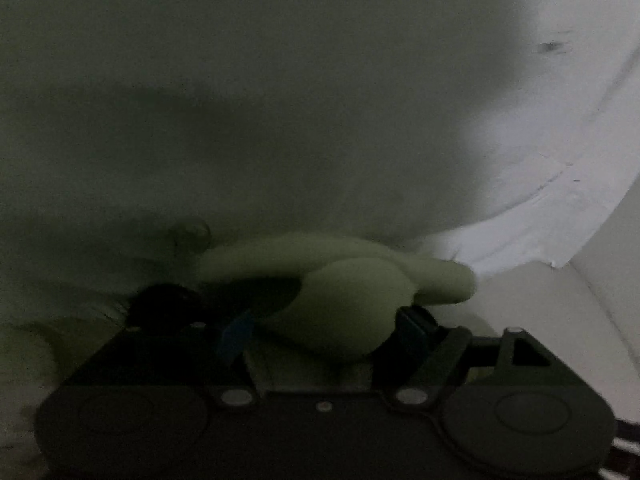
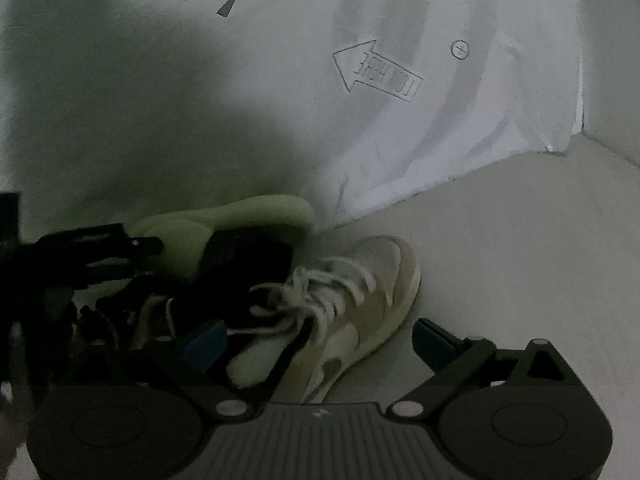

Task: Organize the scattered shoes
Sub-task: 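Lift and carry the pale green slide away with the left tool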

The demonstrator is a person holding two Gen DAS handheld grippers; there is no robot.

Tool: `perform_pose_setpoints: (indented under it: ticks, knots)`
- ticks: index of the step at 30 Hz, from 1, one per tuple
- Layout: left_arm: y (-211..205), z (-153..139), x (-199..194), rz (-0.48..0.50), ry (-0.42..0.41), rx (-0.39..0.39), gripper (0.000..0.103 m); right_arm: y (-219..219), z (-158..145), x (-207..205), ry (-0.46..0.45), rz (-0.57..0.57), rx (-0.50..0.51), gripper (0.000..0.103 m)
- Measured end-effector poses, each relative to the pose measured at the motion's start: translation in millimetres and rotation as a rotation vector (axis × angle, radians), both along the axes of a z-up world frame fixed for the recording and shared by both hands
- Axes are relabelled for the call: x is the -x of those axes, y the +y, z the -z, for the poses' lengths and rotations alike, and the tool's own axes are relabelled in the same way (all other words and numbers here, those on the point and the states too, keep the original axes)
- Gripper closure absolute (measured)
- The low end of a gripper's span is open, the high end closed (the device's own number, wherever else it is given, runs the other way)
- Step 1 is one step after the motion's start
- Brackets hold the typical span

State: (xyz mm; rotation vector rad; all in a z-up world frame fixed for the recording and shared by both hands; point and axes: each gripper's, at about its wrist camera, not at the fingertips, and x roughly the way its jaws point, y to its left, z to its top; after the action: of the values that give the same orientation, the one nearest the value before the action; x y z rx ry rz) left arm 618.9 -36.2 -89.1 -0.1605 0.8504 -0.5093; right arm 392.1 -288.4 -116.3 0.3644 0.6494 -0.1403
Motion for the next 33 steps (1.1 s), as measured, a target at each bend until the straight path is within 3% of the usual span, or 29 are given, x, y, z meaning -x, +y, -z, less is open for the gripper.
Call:
perform_pose_setpoints:
  ticks: [3, 5, 7, 8, 10, 14, 15, 19, 24, 31, 33]
  knots:
    - [2, 3, -16, 0.008, -0.021, 0.074, 0.027, -2, 7, -2, 0.017, -0.003, 0.002, 0.004]
    - [-1, 4, -19, 0.075, -0.007, 0.115, 0.03, -4, 11, -1, 0.026, -0.002, -0.005, 0.004]
    - [-9, 3, -15, 0.114, -0.046, 0.071, 0.045, -5, 15, 3, 0.041, 0.004, -0.012, 0.004]
    - [-16, 1, -9, 0.136, -0.107, 0.008, 0.049, -4, 16, 4, 0.044, 0.008, -0.013, 0.004]
    - [-18, -2, -1, 0.167, -0.158, 0.0, 0.058, -5, 18, 6, 0.053, 0.022, -0.017, 0.004]
    - [-2, -16, 10, 0.083, -0.152, 0.176, 0.084, -6, 13, 12, 0.041, 0.049, -0.016, 0.004]
    - [0, -22, 14, 0.067, -0.162, 0.193, 0.086, -6, 8, 15, 0.03, 0.054, -0.007, 0.004]
    - [-1, -53, 40, 0.078, -0.244, 0.159, 0.087, -9, -13, 31, -0.02, 0.074, 0.012, 0.004]
    - [30, -110, 119, 0.129, -0.279, 0.188, 0.087, -16, -40, 62, -0.084, 0.105, 0.026, 0.004]
    - [83, -168, 256, 0.343, -0.184, 0.148, 0.087, -20, -70, 136, -0.152, 0.136, 0.028, 0.004]
    - [100, -176, 305, 0.425, -0.108, 0.112, 0.087, -17, -73, 169, -0.156, 0.141, 0.027, 0.004]
